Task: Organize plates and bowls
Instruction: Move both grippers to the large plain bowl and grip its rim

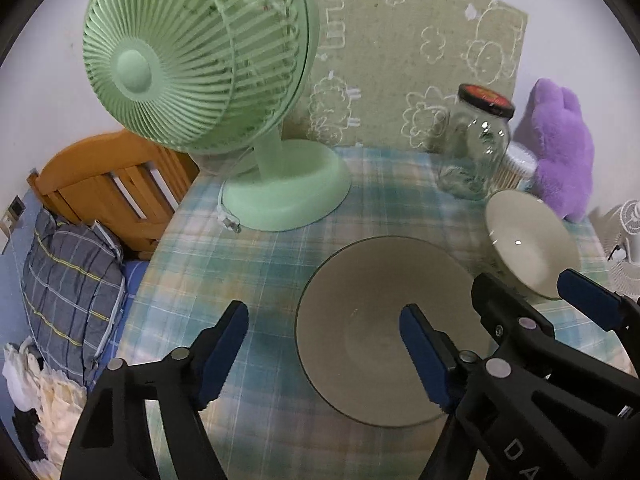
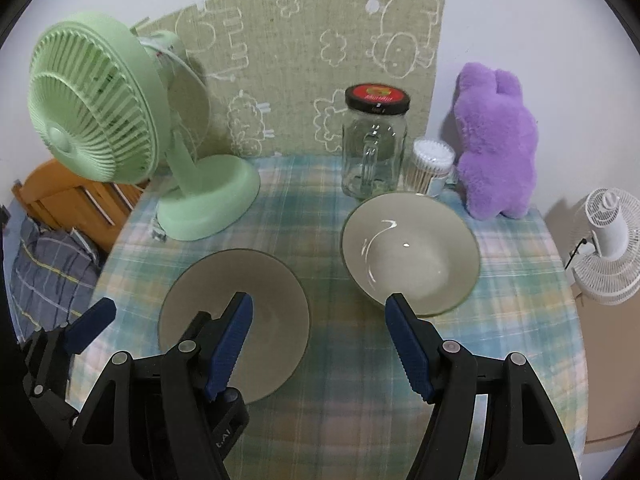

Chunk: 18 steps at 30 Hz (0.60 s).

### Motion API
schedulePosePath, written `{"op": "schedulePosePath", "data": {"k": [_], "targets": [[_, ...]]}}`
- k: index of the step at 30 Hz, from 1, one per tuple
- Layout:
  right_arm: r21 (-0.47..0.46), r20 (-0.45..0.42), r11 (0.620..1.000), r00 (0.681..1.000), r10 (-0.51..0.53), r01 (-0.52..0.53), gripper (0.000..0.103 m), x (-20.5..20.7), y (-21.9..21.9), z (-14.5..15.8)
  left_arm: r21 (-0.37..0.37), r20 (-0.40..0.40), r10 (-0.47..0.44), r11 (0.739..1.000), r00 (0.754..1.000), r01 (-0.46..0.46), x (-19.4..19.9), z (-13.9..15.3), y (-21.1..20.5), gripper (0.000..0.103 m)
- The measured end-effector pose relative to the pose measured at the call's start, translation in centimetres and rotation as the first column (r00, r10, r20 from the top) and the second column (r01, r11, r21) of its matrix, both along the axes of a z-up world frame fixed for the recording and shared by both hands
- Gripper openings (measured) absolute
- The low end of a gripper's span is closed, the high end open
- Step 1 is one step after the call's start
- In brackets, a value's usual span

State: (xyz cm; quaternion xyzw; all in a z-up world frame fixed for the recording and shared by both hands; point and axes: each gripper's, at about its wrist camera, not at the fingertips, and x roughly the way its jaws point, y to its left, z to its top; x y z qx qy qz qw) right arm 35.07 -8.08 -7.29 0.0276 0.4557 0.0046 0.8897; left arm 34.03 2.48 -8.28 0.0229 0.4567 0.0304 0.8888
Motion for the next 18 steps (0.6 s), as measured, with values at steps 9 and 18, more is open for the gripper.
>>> {"op": "schedulePosePath", "data": {"k": [9, 18], "targets": [[0.015, -0.041, 1.000, 0.999, 0.019, -0.018, 0.053, 2.1, 0.6, -2.7, -0.012, -0.047, 0.012, 1.000, 0.999, -0.012, 1.8, -2.5, 0.6, 0.051], [0.018, -0.084, 0.999, 0.996, 0.028, -0.026, 0.024, 3.9, 0.7, -4.8, -0.007, -0.087, 0.021, 1.000, 0.996, -0.022, 3.0, -4.4, 0.7, 0.026]]}}
